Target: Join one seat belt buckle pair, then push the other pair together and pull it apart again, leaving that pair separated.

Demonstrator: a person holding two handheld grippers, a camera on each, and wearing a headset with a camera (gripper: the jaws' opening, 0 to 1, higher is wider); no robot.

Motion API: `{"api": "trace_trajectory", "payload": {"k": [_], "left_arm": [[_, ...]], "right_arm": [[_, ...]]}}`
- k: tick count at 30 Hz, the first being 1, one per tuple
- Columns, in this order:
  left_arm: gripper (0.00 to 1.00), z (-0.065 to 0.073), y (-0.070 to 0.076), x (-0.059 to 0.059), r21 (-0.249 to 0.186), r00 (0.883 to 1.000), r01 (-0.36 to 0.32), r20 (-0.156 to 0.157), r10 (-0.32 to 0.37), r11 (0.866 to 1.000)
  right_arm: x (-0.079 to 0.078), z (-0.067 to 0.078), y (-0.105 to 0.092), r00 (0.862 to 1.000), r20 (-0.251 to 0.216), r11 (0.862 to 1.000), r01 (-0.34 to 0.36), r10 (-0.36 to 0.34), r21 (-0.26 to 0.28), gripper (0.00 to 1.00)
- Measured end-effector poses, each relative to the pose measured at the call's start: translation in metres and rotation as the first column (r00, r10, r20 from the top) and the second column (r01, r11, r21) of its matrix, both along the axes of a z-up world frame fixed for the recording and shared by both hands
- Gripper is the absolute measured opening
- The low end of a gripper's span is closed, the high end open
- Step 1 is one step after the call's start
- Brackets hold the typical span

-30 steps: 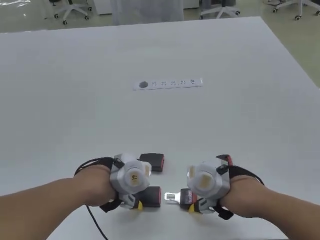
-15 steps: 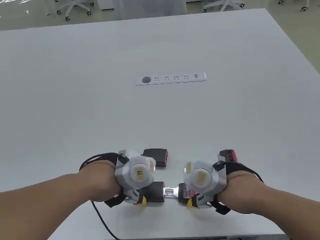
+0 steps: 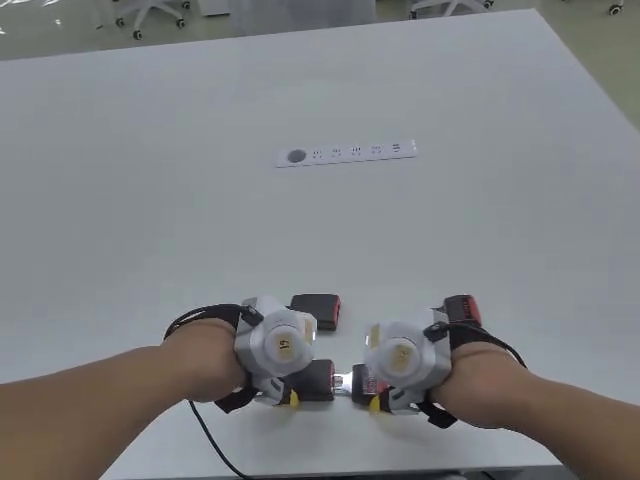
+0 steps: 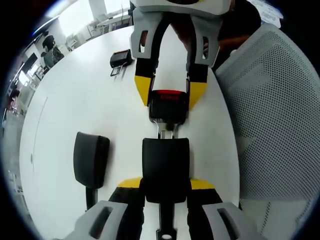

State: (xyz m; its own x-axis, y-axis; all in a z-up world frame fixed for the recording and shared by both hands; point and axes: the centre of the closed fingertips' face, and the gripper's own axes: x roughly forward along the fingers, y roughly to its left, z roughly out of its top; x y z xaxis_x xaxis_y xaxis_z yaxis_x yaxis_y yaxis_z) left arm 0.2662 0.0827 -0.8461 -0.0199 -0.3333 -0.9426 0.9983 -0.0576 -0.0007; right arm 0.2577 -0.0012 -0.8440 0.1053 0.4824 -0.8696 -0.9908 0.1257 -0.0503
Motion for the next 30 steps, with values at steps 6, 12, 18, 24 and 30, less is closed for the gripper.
{"api": "trace_trajectory", "payload": {"k": [6,12,18,24,30], "left_arm": [[0.33,0.000,-0.001,0.001,0.002,1.000,0.011,-0.005,-0.011,1.000],[0.33,-0.001,0.000,0.001,0.008,1.000,0.009,-0.003,-0.009,1.000],[0.32,-0.001,-0.001,0.000,0.011,1.000,0.001,-0.002,-0.001,1.000],[0.33,-0.002,0.002,0.000,0.012,1.000,0.001,0.000,-0.001,1.000],[0.33,-0.001,0.002,-0.001,-0.007,1.000,-0.013,0.004,0.013,1.000]], "right_arm": [[0.001,0.001,0.006,1.000,-0.003,1.000,-0.012,0.012,-0.001,0.31],[0.002,0.001,0.010,1.000,0.004,1.000,-0.020,0.020,-0.005,0.31],[0.002,0.000,0.020,1.000,-0.002,1.000,0.009,-0.009,0.013,0.30],[0.000,-0.004,0.018,1.000,-0.010,1.000,0.009,-0.009,0.008,0.30],[0.002,-0.003,0.018,1.000,-0.011,1.000,0.003,-0.002,0.002,0.31]]}}
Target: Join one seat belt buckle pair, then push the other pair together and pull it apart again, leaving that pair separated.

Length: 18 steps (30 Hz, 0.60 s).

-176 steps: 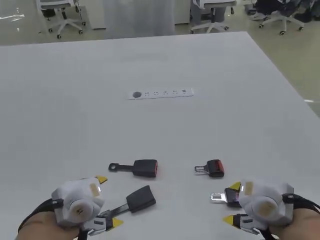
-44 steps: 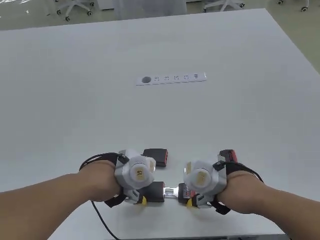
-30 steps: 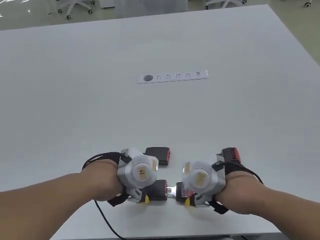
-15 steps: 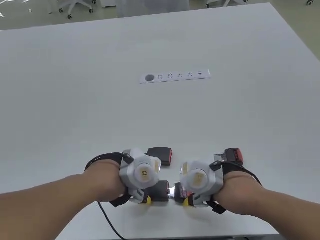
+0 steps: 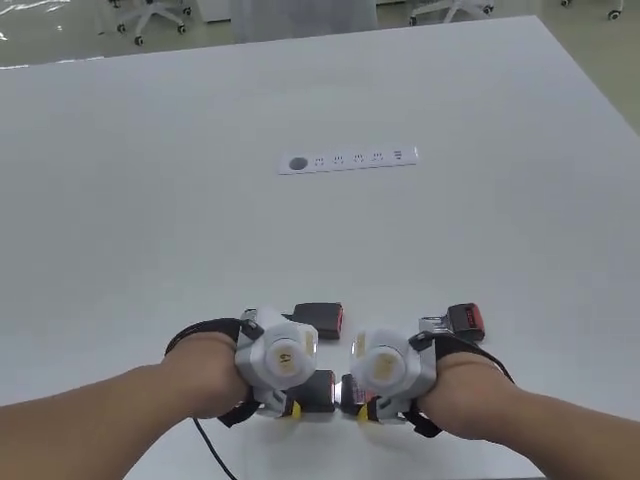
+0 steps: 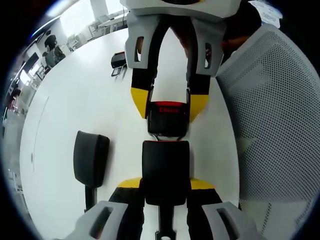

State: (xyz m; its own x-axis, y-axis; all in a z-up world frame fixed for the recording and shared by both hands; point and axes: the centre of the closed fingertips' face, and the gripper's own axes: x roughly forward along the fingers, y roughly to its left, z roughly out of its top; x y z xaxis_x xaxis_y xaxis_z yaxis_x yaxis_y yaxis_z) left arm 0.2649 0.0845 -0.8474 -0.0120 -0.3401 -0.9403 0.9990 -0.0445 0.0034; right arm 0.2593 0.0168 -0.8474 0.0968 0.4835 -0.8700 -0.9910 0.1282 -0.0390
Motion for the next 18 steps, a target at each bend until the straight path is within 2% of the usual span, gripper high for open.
{"api": "trace_trajectory", "payload": {"k": [10,12,13,18], "left_arm": [[0.33,0.0007,-0.0021,0.0006,0.002,1.000,0.001,0.001,-0.001,1.000],[0.33,0.0009,-0.0026,0.0002,0.010,1.000,0.004,0.006,-0.004,1.000],[0.33,0.0010,-0.0025,-0.0005,0.013,1.000,0.015,0.005,-0.015,1.000],[0.33,0.0024,-0.0034,0.0003,-0.021,1.000,-0.005,-0.004,0.005,1.000]], "right_arm": [[0.0013,0.0010,0.0010,1.000,0.011,1.000,-0.008,0.008,-0.007,0.31],[0.0014,0.0015,0.0009,1.000,0.021,1.000,-0.020,0.021,-0.009,0.32],[0.0016,0.0019,-0.0003,0.998,0.044,0.999,-0.045,0.046,-0.020,0.32],[0.0005,0.0027,-0.0033,1.000,0.023,0.999,-0.015,0.015,0.031,0.32]]}}
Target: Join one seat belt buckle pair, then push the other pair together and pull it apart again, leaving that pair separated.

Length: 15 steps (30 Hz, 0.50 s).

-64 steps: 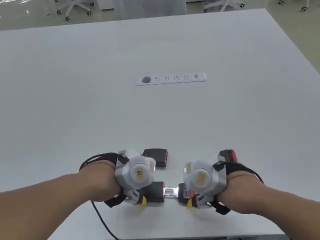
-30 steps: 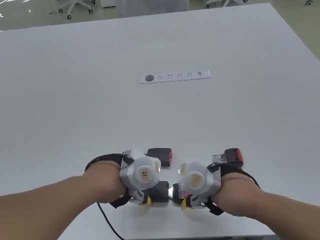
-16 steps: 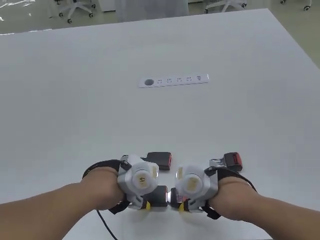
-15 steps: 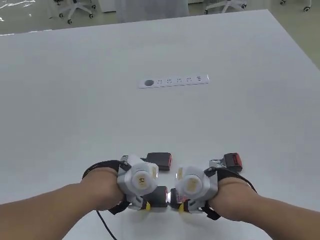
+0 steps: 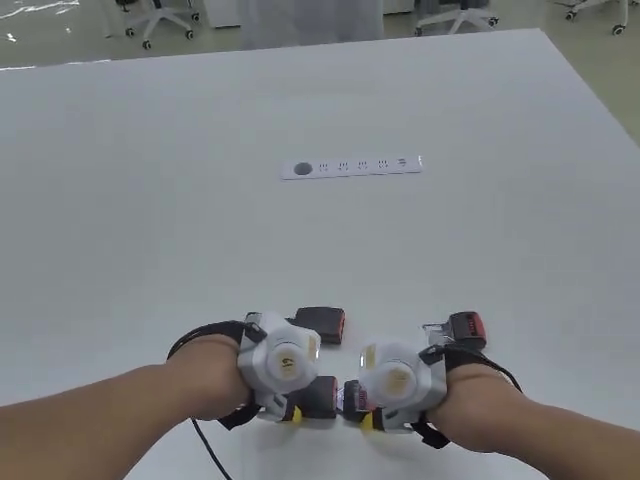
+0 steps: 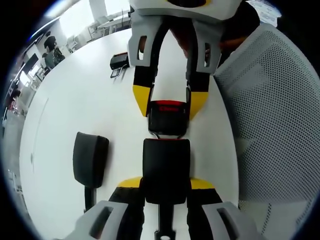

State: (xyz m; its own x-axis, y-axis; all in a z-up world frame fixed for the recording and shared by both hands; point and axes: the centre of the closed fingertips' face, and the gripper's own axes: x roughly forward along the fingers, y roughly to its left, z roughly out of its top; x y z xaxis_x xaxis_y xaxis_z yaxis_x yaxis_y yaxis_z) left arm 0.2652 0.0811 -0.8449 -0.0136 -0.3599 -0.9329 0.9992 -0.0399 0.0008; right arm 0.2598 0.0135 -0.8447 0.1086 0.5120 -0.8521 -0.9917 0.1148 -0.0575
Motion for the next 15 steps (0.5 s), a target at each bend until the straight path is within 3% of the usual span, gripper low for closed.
{"api": "trace_trajectory", "payload": {"k": [15], "left_arm": [[0.33,0.0001,-0.0008,-0.0005,-0.014,1.000,-0.006,0.009,0.006,1.000]], "right_arm": [[-0.0021,0.0008,0.0014,1.000,-0.001,1.000,-0.010,0.010,0.001,0.33]]}}
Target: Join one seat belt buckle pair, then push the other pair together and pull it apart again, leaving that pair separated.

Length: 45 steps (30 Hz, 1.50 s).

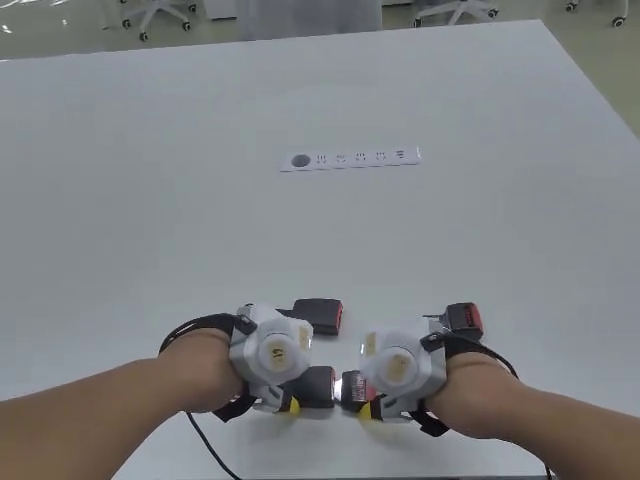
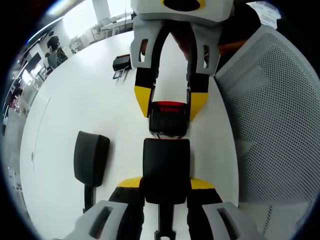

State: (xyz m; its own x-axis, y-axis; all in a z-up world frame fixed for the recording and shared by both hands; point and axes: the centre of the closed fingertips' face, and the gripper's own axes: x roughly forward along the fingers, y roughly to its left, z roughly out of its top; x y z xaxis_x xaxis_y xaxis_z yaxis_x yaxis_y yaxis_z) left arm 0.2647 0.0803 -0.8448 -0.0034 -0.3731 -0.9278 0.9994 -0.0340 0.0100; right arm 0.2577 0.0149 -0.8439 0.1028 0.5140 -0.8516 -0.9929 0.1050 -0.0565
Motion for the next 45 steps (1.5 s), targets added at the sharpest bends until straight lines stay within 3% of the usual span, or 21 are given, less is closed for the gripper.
{"api": "trace_trajectory", "payload": {"k": [11,21,23,25,27,33,40,45], "left_arm": [[0.34,0.000,0.001,-0.001,0.001,1.000,-0.016,-0.004,0.016,1.000],[0.35,0.000,0.001,-0.001,0.031,1.000,-0.014,-0.008,0.014,0.999],[0.35,0.000,0.003,-0.001,0.036,1.000,-0.009,0.000,0.009,0.999],[0.34,0.001,0.010,0.000,0.076,1.000,0.013,0.027,-0.015,0.997],[0.33,0.006,0.009,-0.001,0.070,1.000,0.003,0.026,-0.004,0.998],[0.36,0.031,0.002,0.003,-0.001,0.998,-0.041,0.041,0.041,0.999],[0.38,0.047,0.001,0.031,-0.038,0.993,-0.094,0.071,0.096,0.995],[0.39,0.053,-0.009,0.062,-0.068,0.987,-0.121,0.101,0.127,0.990]], "right_arm": [[-0.001,0.001,0.001,0.999,0.037,1.000,-0.006,0.006,0.014,0.34],[0.000,0.001,0.001,1.000,0.027,1.000,0.013,-0.014,0.014,0.35],[0.000,0.002,0.001,0.999,0.038,1.000,0.000,0.000,0.014,0.35],[0.000,0.003,0.000,0.999,0.040,1.000,0.004,-0.004,0.016,0.35],[0.000,0.006,-0.001,0.999,0.039,1.000,0.008,-0.009,0.020,0.35],[0.000,0.031,0.001,0.999,0.050,0.998,0.013,-0.017,0.069,0.34],[0.015,0.040,-0.016,0.996,0.083,0.996,0.033,-0.040,0.080,0.34],[0.036,0.040,-0.042,0.992,0.098,0.996,0.068,-0.074,0.061,0.34]]}}
